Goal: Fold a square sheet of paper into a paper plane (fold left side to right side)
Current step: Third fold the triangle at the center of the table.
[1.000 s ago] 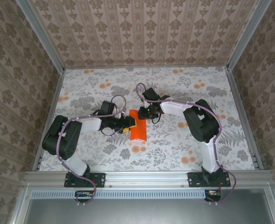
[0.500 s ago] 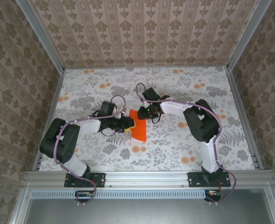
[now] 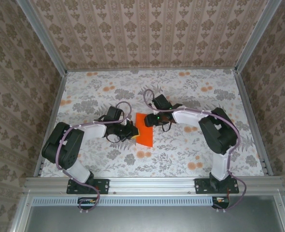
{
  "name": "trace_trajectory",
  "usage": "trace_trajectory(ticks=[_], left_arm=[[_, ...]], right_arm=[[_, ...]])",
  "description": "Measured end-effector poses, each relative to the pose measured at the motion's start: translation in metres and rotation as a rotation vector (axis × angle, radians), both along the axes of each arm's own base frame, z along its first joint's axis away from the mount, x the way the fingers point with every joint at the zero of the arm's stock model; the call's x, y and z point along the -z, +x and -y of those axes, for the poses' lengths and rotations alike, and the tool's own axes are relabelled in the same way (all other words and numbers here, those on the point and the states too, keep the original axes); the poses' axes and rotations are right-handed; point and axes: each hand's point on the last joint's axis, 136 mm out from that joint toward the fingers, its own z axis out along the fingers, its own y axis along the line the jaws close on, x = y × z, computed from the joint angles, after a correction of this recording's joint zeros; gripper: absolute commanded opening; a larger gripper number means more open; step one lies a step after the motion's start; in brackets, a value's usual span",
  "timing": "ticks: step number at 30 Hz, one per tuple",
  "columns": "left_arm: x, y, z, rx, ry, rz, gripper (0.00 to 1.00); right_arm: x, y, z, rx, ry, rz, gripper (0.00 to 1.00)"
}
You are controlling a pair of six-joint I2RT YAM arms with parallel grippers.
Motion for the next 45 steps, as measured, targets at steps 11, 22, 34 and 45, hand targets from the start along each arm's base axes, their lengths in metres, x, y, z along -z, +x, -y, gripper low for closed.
trace_trajectory(ticks=[11,22,34,45], left_arm=[[-0.001,-0.001,0.003,-0.031,0.01,-0.042,0.0],[0.001,-0.006,0.005,-0.025,0.033,-0.059,0.0],[0.002,-0.007,0.004,-0.025,0.039,-0.068,0.0],[0.002,-0.008,0.003,-0.024,0.047,-0.076,0.17]], right_arm=[[-0.041,-0.103,-0.028,-0.289,-0.042,0.322,0.73],[-0.014,-0.149,-0.066,-0.51,-0.239,0.483,0.79],[-0.026,-0.127,-0.076,-0.482,-0.299,0.575,0.45],[-0.025,-0.124,-0.075,-0.496,-0.29,0.565,0.0]])
